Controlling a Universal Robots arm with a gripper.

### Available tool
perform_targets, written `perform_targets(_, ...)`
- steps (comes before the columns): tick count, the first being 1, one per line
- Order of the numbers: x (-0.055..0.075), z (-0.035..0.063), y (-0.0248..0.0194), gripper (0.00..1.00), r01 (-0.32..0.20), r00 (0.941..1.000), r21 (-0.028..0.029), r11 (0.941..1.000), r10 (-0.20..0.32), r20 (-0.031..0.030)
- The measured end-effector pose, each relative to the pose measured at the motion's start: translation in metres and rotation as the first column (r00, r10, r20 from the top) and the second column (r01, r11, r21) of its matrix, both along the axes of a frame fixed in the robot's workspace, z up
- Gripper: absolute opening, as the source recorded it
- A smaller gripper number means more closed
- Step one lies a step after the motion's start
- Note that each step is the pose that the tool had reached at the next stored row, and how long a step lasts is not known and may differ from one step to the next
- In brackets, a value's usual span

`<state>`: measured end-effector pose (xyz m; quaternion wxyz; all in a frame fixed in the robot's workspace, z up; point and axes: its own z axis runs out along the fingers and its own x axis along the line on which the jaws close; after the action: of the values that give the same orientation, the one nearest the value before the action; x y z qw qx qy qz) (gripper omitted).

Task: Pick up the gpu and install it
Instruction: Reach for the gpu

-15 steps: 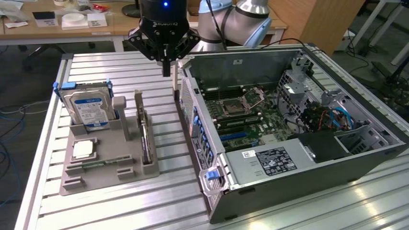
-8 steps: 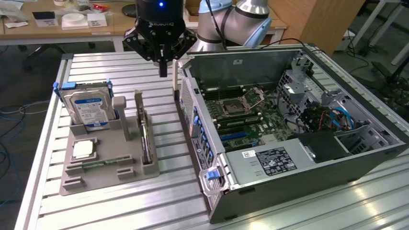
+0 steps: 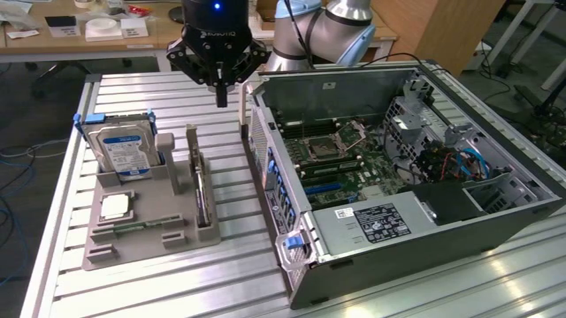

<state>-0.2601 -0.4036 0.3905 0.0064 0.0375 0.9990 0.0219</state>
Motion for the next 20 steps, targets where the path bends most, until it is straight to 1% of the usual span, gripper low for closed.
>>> perform_targets(20,-0.015,-0.0002,-0.0015,0.11,0.000,1.0000,-0.0001,1.0000,0.000,-0.0001)
